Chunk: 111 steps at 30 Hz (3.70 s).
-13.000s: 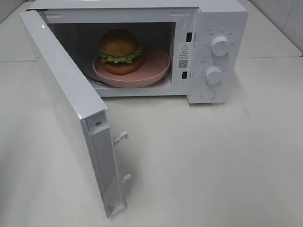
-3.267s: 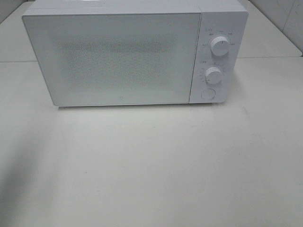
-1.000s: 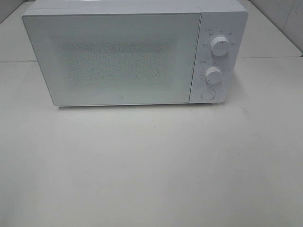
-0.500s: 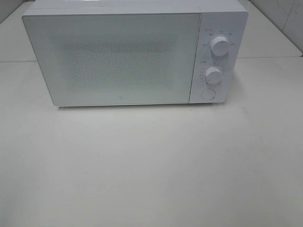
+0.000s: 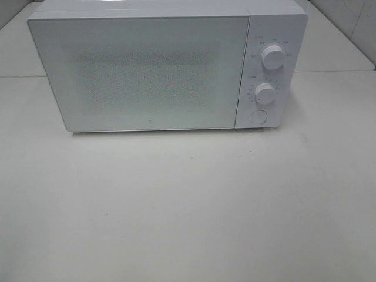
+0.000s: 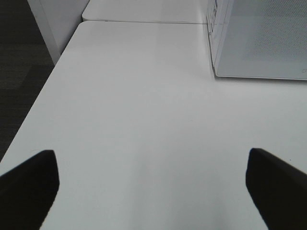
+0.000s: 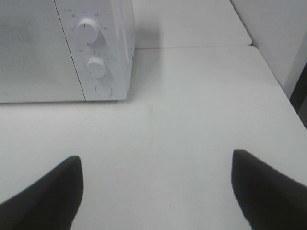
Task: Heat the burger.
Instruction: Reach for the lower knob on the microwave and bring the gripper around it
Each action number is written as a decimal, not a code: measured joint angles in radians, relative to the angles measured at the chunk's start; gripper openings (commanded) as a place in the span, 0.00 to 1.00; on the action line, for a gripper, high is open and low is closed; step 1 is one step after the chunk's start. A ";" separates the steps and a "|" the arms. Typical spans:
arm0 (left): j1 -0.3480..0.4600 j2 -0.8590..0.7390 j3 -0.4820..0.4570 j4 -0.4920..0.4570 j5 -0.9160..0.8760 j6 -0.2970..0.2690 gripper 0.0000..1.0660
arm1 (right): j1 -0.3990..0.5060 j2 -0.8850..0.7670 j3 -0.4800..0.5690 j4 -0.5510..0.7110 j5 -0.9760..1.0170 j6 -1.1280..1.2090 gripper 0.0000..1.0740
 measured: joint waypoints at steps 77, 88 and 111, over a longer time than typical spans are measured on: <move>0.000 0.000 0.000 0.000 0.000 0.000 0.92 | 0.244 1.314 0.177 0.482 -1.771 -0.424 0.71; 0.000 0.000 0.000 0.000 0.000 0.000 0.92 | 0.458 1.495 0.175 0.645 -1.988 -0.435 0.71; 0.000 0.000 0.000 0.000 0.000 0.000 0.92 | 0.582 1.777 0.057 0.726 -2.086 -0.336 0.71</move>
